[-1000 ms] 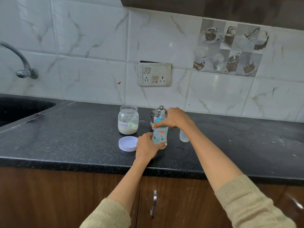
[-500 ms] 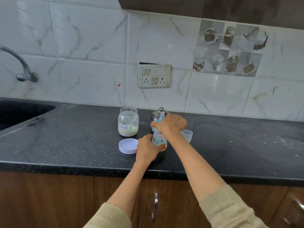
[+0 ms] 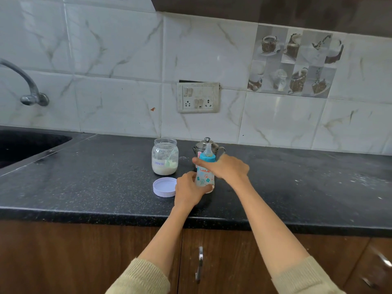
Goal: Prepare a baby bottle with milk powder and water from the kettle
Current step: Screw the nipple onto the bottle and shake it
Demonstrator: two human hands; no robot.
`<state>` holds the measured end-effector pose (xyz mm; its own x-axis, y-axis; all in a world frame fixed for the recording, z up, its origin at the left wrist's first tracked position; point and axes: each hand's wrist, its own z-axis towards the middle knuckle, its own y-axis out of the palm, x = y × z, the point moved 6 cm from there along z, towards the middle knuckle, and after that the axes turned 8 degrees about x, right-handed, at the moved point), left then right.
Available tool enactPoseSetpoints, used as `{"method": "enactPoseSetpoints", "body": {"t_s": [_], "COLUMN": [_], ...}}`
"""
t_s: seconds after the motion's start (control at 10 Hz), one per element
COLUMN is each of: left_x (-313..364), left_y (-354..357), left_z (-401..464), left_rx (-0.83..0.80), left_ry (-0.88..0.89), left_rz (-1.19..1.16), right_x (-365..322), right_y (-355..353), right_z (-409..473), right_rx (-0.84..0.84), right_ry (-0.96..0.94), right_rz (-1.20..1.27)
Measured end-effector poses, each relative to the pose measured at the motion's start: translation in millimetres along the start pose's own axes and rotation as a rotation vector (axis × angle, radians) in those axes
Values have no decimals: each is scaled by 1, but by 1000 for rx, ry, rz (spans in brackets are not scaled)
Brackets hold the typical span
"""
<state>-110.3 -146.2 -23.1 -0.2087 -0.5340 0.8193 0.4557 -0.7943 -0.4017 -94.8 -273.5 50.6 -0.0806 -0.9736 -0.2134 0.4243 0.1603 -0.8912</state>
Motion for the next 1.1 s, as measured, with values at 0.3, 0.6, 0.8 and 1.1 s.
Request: {"method": "enactPoseSetpoints", "body": {"t_s": [0.3,0.6,0.8,1.1], "left_x": [-1,-2,-4,-3], "left_y": [0,1,2,1], "left_z": [-1,0,1,0], "left_rx": [-13,-11,-13,9], "left_ry": [-17,-19,-26,-19], "left_rz": [-25,-20,-19,-35], "right_x": [92,96,87,35], "right_y": [32,66,53,-4], "right_z": [22,29,34,52], "right_rx": [156,38,76,48], "right_ry": [212,95,6,-66], "right_rz": [523,308,442,908]}}
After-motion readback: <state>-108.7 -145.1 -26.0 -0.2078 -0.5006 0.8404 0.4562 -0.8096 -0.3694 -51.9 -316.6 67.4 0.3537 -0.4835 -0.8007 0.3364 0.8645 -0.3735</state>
